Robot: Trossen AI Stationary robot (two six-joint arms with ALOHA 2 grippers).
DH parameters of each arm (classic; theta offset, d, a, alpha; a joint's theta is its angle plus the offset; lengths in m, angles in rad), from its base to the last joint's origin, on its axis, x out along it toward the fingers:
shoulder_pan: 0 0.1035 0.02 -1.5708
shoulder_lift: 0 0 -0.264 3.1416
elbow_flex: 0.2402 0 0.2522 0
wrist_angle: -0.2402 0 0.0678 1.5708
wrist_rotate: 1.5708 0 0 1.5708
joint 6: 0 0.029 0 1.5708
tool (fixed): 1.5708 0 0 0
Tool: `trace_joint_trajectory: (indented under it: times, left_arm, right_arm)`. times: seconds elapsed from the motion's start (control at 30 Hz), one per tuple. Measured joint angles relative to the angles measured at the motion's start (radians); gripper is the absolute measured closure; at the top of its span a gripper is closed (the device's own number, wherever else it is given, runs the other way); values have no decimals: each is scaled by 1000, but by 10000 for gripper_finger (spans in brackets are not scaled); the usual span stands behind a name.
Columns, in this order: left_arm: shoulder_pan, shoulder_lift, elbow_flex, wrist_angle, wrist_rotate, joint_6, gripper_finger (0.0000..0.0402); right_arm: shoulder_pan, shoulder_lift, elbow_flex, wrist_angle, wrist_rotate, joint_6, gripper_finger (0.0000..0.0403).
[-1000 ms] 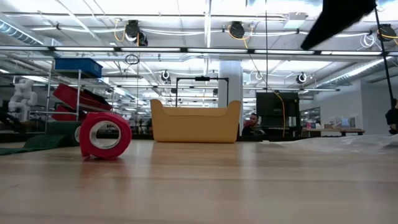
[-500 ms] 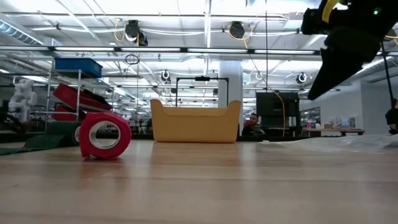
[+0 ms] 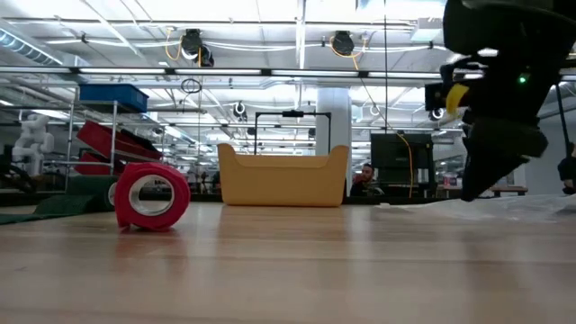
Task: Roll bandage
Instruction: Open the transparent zip bag
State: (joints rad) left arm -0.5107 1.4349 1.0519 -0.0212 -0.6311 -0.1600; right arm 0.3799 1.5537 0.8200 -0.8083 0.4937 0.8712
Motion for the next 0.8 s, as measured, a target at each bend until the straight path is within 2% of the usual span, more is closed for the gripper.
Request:
trace_joint_trajectory:
  times: [0.13, 0.23, 0.4, 0.63, 0.8]
  left_arm:
    - [0, 0, 0, -9, 18, -16, 228]
    - [0, 0, 0, -19, 34, -17, 228]
    - [0, 0, 0, -27, 52, -18, 228]
    - [-3, 0, 0, -49, 62, -18, 228]
    - [-3, 0, 0, -50, 62, -18, 228]
  right_arm:
    - [8, 15, 0, 53, 2, -142, 166]
    - [9, 15, 0, 79, 15, -160, 166]
    - [-1, 15, 0, 47, 18, -95, 165]
    - [-2, 15, 0, 10, -109, -19, 165]
    - [-13, 28, 1, 18, -107, -10, 166]
